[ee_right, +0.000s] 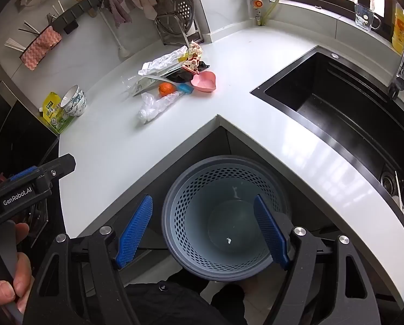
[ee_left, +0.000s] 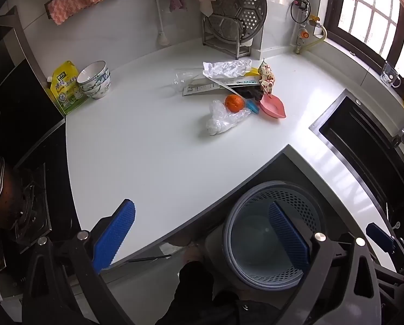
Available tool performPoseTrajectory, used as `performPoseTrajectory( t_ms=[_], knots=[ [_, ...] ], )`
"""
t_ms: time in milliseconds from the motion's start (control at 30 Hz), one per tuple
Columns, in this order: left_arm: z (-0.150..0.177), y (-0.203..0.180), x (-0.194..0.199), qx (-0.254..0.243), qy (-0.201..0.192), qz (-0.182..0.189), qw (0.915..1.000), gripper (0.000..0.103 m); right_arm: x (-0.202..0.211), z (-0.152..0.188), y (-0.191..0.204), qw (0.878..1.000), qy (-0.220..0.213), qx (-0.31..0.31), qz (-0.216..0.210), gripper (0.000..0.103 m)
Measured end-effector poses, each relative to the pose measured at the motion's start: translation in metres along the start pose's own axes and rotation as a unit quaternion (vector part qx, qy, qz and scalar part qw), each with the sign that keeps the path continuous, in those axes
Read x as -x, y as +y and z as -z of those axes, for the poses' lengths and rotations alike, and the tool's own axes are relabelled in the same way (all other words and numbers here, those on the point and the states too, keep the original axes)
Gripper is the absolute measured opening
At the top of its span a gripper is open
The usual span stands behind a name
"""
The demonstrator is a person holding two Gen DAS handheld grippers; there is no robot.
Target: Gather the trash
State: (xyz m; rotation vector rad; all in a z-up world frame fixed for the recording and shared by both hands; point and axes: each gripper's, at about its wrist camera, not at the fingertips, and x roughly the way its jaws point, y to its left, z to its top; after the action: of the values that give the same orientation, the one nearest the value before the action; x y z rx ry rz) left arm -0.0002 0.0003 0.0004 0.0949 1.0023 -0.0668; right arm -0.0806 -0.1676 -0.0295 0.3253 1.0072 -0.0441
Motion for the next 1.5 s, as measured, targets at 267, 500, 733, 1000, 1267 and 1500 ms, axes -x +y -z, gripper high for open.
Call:
performPoseTrajectory(
  t_ms=[267,500,733,1000,1267,1500],
  knots=[
    [0.000,0.000,0.001,0.000,0.001,0.002,1.0000,0.097,0.002,-0.001,-0.001,1.000,-0.003,-0.003,-0.001,0.074],
    [-0.002,0.003,-0.001,-0.004,0.000,0.001,1.0000,0.097,0.004,-0.004,-0.002,1.000,-0.003,-0.005,-0.001,0.074],
    [-0.003,-0.003,0.003,-0.006,0.000,-0.002,1.0000,0.097,0.004,-0.004,-0.004,1.000,-0.003,-0.004,-0.001,0.074],
    [-0.003,-0.005,0.003,-0.008,-0.002,-0.002,1.0000,0.097,0.005,-0.003,-0.004,1.000,-0.004,-0.002,-0.001,0.074],
    [-0.007,-0.004,0.005,-0.006,-0.005,-0.004,1.0000,0.097,0.009,-0.009,-0.006,1.000,-0.007,-0.003,0.000,0.074],
    [-0.008,-0.006,0.005,-0.006,-0.005,-0.004,1.0000,0.097,0.012,-0.011,-0.006,1.000,-0.008,-0.003,0.000,0.074]
  ],
)
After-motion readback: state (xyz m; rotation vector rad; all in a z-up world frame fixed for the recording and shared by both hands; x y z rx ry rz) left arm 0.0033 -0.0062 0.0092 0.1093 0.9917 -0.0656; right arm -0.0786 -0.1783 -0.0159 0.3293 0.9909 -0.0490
